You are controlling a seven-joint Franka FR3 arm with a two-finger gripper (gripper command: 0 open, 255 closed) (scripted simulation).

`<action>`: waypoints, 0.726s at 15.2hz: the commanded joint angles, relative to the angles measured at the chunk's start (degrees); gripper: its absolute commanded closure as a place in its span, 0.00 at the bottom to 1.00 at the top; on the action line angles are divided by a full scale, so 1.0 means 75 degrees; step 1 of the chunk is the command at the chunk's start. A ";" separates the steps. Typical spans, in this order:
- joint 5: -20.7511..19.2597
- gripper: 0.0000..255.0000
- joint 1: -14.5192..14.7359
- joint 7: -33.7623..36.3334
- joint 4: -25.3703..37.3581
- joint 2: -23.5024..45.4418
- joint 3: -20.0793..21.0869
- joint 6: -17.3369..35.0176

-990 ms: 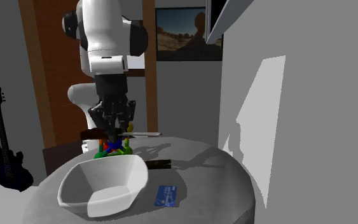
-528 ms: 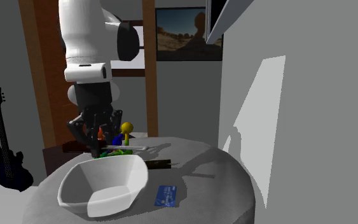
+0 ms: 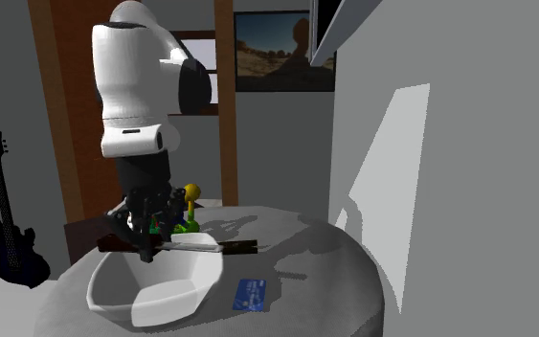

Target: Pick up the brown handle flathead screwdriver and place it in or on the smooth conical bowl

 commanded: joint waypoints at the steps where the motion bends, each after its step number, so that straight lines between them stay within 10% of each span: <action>1: 0.0033 1.00 -0.0002 -0.0025 -0.0124 0.0097 0.0011 0.0224; 9: 0.0033 1.00 -0.0002 -0.0025 -0.0124 0.0097 0.0011 0.0224; 10: 0.0033 0.00 -0.0003 -0.0025 -0.0123 0.0098 0.0011 0.0224; 11: 0.0034 0.00 -0.0003 -0.0025 -0.0123 0.0098 0.0011 0.0224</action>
